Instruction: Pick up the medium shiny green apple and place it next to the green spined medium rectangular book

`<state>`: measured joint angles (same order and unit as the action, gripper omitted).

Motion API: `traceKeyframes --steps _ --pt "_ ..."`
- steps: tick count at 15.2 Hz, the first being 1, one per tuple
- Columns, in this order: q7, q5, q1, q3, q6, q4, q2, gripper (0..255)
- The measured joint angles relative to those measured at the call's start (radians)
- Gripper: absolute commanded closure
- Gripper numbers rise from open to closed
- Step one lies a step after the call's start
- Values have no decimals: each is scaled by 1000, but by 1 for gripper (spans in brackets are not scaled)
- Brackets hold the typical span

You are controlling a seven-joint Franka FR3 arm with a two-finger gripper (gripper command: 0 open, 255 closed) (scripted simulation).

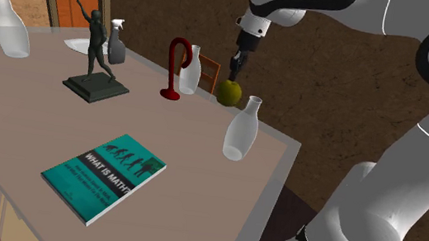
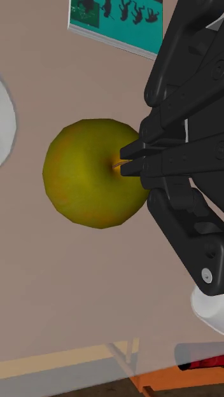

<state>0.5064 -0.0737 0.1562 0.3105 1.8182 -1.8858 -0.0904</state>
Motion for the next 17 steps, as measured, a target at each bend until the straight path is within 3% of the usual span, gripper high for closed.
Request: traceKeyframes --steps 7,17 --pt "-145 -20 73 -80 37 45 71 255" --pt "-320 -45 166 -165 42 261 279 255"
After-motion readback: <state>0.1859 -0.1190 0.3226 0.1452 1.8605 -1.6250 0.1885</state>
